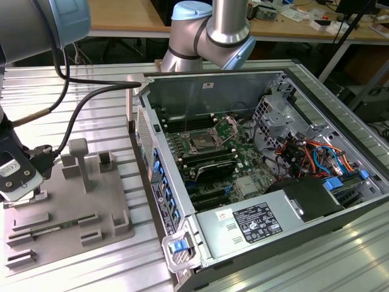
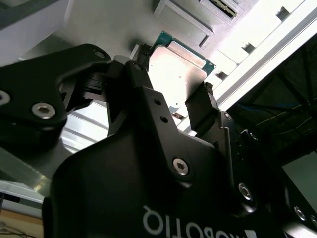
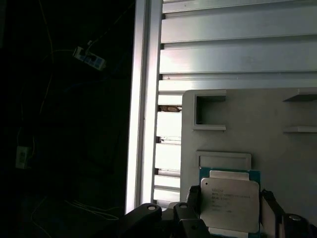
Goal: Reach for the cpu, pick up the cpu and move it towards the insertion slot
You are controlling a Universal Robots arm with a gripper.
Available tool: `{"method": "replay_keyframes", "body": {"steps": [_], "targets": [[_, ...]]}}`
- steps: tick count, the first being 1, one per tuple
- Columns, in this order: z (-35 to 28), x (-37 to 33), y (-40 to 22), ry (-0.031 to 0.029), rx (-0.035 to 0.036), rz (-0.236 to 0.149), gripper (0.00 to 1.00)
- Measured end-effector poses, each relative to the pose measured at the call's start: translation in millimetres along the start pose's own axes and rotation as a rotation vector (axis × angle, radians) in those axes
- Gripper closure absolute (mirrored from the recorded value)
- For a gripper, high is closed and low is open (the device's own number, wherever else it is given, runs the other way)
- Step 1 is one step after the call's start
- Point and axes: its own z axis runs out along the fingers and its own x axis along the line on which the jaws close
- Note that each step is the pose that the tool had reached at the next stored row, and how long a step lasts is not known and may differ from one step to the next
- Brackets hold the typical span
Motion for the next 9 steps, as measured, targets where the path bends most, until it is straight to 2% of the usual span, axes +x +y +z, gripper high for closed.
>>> {"method": "replay_keyframes", "body": {"steps": [9], "targets": [[-3.8, 0.0, 0.1, 0.0004, -0.0005, 0.000, 0.45]]}}
